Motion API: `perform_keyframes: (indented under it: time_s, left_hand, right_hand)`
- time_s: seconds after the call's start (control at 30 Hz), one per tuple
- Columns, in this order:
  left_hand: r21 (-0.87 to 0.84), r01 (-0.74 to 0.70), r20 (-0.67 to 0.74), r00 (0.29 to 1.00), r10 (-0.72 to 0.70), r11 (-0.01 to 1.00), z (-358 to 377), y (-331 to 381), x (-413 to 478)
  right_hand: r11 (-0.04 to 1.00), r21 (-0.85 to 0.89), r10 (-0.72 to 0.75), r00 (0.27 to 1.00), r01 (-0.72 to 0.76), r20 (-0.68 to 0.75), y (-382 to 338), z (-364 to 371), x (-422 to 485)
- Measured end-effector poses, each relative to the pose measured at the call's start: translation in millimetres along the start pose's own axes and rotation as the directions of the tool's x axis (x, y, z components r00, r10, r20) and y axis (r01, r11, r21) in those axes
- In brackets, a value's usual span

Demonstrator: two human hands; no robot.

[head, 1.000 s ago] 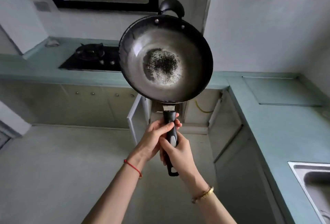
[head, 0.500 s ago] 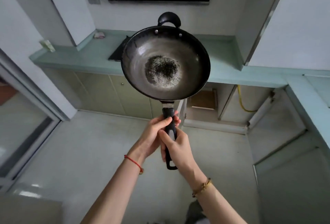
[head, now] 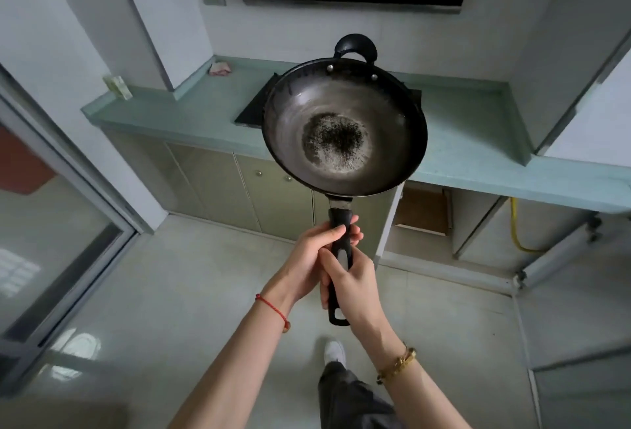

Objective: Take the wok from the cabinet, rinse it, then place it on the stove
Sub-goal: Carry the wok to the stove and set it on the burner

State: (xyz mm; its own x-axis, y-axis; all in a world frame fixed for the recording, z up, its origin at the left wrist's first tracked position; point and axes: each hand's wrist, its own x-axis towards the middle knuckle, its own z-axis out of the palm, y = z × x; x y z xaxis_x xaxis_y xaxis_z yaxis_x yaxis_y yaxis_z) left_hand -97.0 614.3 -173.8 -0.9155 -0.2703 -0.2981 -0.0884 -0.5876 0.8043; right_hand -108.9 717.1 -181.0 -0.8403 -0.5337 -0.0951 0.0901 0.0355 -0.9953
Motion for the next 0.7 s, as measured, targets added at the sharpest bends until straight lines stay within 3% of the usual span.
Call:
perform_keyframes:
  time_s: [0.7]
  left_hand:
    - [-0.089, 0.080, 0.028, 0.997, -0.077, 0.993, -16.8, 121.0, 294.2]
  right_hand:
    - [0.997, -0.058, 0.039, 0.998, -0.041, -0.039, -31.1, -3.6, 314.6]
